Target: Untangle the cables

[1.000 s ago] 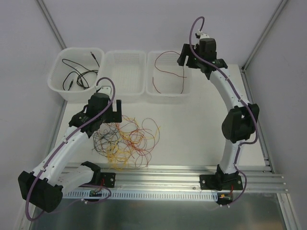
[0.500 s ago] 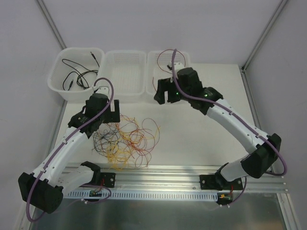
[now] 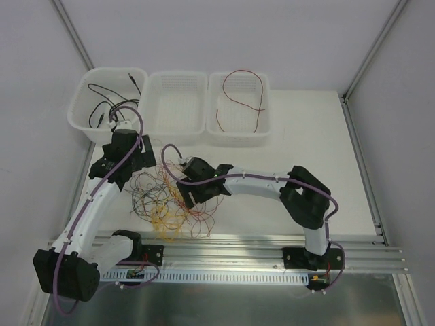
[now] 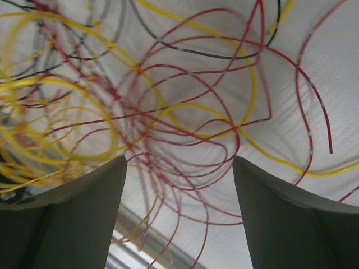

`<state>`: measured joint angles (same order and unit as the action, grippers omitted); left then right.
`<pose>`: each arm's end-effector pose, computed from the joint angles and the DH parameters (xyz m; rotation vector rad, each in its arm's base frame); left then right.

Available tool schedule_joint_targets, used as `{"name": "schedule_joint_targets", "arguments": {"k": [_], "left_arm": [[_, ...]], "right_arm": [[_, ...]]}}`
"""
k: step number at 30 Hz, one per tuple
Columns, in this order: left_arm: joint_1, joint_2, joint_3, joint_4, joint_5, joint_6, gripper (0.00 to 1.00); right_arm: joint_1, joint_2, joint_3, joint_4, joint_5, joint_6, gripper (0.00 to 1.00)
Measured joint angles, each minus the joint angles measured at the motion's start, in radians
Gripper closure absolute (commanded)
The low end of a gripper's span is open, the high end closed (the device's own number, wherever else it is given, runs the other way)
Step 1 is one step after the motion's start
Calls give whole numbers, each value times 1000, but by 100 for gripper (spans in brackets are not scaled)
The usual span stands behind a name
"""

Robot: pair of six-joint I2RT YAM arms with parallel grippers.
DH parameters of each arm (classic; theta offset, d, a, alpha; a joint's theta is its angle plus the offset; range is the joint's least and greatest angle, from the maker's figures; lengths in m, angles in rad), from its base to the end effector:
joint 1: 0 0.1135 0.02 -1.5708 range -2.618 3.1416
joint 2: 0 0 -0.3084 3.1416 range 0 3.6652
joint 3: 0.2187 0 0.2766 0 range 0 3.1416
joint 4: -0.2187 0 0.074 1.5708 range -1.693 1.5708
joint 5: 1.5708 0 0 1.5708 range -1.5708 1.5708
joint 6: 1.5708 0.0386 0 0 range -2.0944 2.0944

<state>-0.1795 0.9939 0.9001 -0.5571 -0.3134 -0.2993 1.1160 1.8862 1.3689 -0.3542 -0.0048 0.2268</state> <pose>0.2130 -0.0266 0.3394 -0.3007 2.1654 0.0785 0.1986 0.4066 0.2391 -1.0927 2.2885 0.5800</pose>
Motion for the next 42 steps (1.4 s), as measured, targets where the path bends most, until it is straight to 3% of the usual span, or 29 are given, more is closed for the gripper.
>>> {"name": "schedule_joint_targets", "arguments": {"k": [3, 4, 6, 7, 10, 17, 23, 26, 27, 30, 31, 36, 42], "left_arm": [[5, 9, 0, 0, 10, -1, 1], [5, 12, 0, 0, 16, -1, 1], [5, 18, 0, 0, 25, -1, 1], [5, 20, 0, 0, 30, -1, 1], [5, 23, 0, 2, 64, 0, 1], [5, 76, 0, 17, 206, 4, 1], [5, 146, 0, 27, 373, 9, 1], [2, 165, 0, 29, 457, 18, 1], [-3, 166, 0, 30, 477, 21, 1], [-60, 165, 0, 43, 517, 31, 1], [-92, 165, 0, 48, 522, 33, 1], [-261, 155, 0, 55, 503, 1, 3], [-426, 189, 43, 46, 375, -122, 15]], "right_arm": [[-2, 81, 0, 6, 31, 15, 36], [-5, 91, -4, 6, 46, 19, 50], [-9, 83, -14, 6, 86, 26, 63], [-13, 72, -27, 13, 105, 30, 80], [-47, 8, -117, 7, 160, 47, 99], [-263, -224, -327, -66, 275, 58, 99], [-325, -367, -373, -166, 367, 45, 96], [-330, -402, -377, -200, 388, 39, 86], [-334, -413, -377, -214, 393, 35, 71], [-344, -435, -376, -254, 417, 30, 46], [-346, -441, -376, -266, 423, 24, 43], [-347, -508, -376, -305, 420, -6, 38], [-347, -660, -376, -295, 363, -26, 37]]}}
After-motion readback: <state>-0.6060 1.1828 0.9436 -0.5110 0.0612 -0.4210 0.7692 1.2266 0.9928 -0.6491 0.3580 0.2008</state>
